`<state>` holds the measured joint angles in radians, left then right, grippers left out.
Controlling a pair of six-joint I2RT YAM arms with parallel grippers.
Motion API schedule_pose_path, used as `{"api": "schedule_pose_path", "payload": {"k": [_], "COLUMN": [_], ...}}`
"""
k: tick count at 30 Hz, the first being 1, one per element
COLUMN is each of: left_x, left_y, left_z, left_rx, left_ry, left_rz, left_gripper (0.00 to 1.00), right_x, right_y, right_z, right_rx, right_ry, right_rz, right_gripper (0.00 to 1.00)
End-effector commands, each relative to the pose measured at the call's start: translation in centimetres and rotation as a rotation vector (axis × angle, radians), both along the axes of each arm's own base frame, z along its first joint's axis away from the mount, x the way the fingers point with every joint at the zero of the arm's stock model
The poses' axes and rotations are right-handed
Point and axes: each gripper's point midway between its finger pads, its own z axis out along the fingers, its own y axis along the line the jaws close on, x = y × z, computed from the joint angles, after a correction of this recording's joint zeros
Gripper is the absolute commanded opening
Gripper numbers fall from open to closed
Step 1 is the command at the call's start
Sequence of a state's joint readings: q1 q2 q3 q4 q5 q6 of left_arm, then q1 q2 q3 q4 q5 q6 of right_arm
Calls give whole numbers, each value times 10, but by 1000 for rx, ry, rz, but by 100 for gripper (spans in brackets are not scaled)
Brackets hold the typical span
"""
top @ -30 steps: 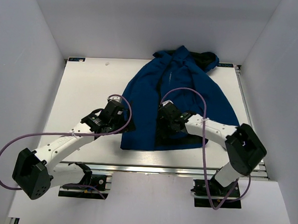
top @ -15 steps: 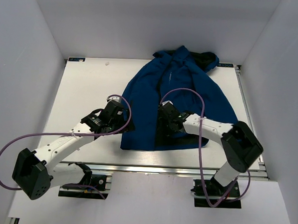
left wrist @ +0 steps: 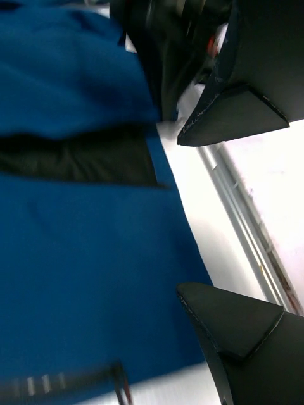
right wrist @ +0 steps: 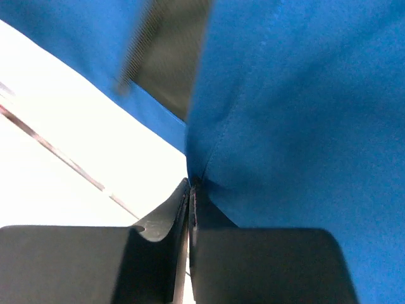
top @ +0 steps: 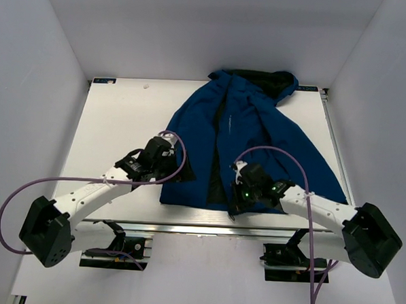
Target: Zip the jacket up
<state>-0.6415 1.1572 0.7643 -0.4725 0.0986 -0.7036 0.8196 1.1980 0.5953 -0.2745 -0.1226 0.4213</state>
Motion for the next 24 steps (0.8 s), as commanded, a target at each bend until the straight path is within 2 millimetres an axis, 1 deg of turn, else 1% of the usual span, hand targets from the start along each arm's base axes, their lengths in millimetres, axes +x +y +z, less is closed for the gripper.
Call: {"api": "schedule_pose_path", "payload": {"k": [1, 4, 5, 7, 8, 9, 10, 11, 14, 15, 17, 18, 20, 22, 23, 24], "left_x": [-4, -7, -7, -11, -10, -13, -14, -14, -22, -27, -31, -37, -39, -42, -42, -44], "left_y": [-29, -39, -43, -50, -55, -60, -62, -66, -75, -82, -89, -99, -106, -116, -118, -122], "left_z": [7, 2, 4, 3, 2, 1, 1, -1, -4, -5, -7, -9, -14, -22, -25, -27], "left_rx": [-116, -138, -152, -161, -164, -165, -162, -154, -136, -125, -99, -87, -66, -51, -48, -47], "left_ry": [5, 29, 23, 25, 25, 29, 30, 35, 33, 31, 27, 33, 41, 62, 69, 75], "left_rz": [-126, -171, -190, -223, -238, -257, -267, -276, -327, -363, -391, -421, -438, -462, -463, -473], "left_gripper": [98, 98, 98, 98, 98, 98, 98, 98, 98, 98, 98, 98, 98, 98, 97, 94], "right_x": [-29, -32, -30, -27, -25, -22, -22, -18, -21, -20, -20, -19, -18, -16, -14, -14], "right_y": [12, 14, 15, 13, 12, 9, 2, -4, -16, -18, -23, -25, -30, -32, -34, -34], "right_z": [-10, -14, -9, -9, -4, -3, -8, -7, -11, -12, -15, -17, -23, -24, -25, -25], "right_rx": [104, 141, 165, 181, 201, 207, 195, 198, 190, 182, 160, 151, 115, 106, 99, 104], "right_ry": [135, 131, 120, 102, 86, 85, 94, 81, 96, 90, 87, 85, 90, 94, 86, 85], "right_rz": [35, 39, 21, -9, -25, -59, -86, -123, -158, -166, -186, -189, -210, -237, -254, -260], "right_gripper": [0, 0, 0, 0, 0, 0, 0, 0, 0, 0, 0, 0, 0, 0, 0, 0]}}
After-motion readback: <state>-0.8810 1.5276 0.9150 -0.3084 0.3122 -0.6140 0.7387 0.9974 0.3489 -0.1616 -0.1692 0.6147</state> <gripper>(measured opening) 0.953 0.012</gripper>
